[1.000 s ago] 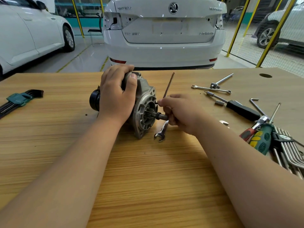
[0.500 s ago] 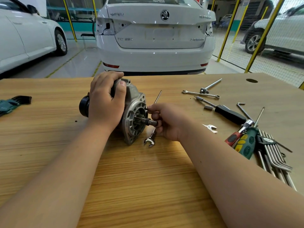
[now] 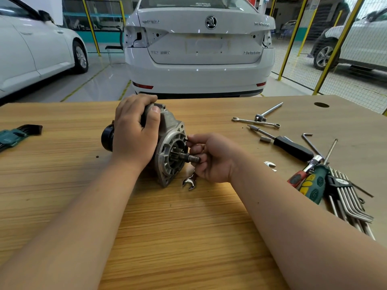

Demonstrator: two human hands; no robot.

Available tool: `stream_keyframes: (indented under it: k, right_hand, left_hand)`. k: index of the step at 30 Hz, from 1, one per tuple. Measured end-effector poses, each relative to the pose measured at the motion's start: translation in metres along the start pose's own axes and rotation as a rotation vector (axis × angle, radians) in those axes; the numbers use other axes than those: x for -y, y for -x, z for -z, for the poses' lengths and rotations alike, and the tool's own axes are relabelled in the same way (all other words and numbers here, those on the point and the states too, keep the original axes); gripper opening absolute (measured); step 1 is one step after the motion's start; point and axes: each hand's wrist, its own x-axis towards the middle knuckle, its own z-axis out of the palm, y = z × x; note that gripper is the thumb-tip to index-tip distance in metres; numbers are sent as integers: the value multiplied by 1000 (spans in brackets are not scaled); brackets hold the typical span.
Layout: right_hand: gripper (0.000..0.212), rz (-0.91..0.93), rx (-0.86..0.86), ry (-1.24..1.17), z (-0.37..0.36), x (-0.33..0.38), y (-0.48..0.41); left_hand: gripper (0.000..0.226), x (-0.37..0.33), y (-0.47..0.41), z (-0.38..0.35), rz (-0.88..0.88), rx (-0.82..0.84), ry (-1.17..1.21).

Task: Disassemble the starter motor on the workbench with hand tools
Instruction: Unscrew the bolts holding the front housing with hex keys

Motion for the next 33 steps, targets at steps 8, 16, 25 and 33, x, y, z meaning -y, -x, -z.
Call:
stream_keyframes:
  k: [8,16,25,33]
  right_hand:
    - [27,40,-52,151,2,0,-2]
    - [24,23,-28,130,3,2,-4]
    - [17,251,-162,472,5,1,-10]
    - [23,731,-347,1239,4,7,5]
  left_hand:
    - [36,1,-1,-1,4,-5,3]
    - [35,2,-1,-1,-6,-15,0]
    - [37,1,0,-1,3,-14,-16]
    - [36,4,0,-2,-19,-32,-17]
